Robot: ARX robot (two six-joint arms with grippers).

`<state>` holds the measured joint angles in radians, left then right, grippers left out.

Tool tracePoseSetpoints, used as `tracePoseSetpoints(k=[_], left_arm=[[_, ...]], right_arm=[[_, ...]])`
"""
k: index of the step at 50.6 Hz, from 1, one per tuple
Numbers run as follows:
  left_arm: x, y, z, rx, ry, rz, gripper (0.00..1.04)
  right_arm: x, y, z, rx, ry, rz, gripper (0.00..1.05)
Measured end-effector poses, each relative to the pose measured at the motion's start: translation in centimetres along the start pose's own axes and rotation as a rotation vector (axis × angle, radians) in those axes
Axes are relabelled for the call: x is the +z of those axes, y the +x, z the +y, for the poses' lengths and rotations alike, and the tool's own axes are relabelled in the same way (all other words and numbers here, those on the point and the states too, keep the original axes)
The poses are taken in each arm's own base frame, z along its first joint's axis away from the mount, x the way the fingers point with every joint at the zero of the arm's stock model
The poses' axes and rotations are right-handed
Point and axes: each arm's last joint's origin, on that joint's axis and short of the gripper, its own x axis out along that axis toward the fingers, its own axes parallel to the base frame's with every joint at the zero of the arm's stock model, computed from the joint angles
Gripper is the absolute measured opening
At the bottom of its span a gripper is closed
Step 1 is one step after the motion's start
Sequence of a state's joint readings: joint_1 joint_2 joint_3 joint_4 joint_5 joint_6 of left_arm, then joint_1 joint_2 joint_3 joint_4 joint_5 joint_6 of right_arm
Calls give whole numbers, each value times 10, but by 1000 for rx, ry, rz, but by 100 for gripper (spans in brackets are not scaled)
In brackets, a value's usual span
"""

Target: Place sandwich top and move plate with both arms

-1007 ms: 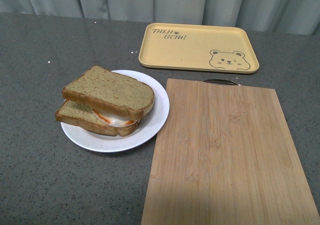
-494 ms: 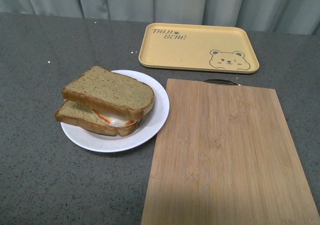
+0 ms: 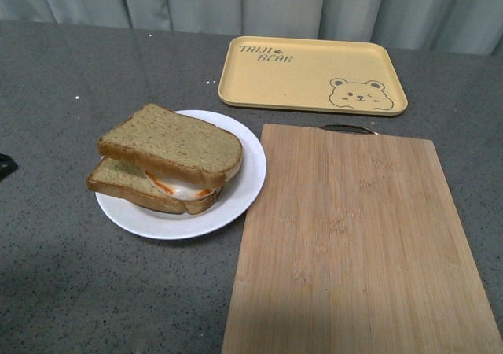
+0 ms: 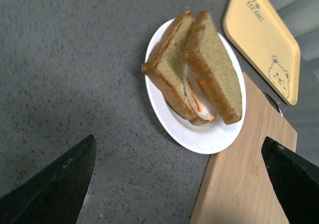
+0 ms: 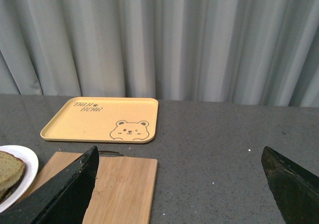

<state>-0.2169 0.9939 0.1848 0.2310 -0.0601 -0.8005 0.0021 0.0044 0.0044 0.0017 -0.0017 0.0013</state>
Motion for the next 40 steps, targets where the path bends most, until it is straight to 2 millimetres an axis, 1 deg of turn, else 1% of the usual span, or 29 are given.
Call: tracePoseSetpoints(k=[5, 8, 13, 17, 27, 38, 39, 40], left_arm=[[-5, 22, -6, 34, -89, 55, 98], [-8, 31, -9, 49, -124, 83, 98], [-17, 49, -13, 80, -199, 163, 98], [-25, 63, -15, 109, -258, 191, 98], [-30, 88, -22, 143, -318, 192, 98], [-36, 110, -28, 153, -349, 212, 98], [-36, 111, -29, 157, -348, 214, 97], [-37, 114, -29, 159, -356, 218, 92]], right_arm=[[0, 0, 0, 0, 0, 0, 95], [0, 0, 0, 0, 0, 0, 95], [0, 0, 0, 0, 0, 0, 95], [0, 0, 0, 0, 0, 0, 95], [0, 0, 0, 0, 0, 0, 95], [0, 0, 0, 0, 0, 0, 95], [0, 0, 0, 0, 0, 0, 95], [0, 0, 0, 0, 0, 0, 95]])
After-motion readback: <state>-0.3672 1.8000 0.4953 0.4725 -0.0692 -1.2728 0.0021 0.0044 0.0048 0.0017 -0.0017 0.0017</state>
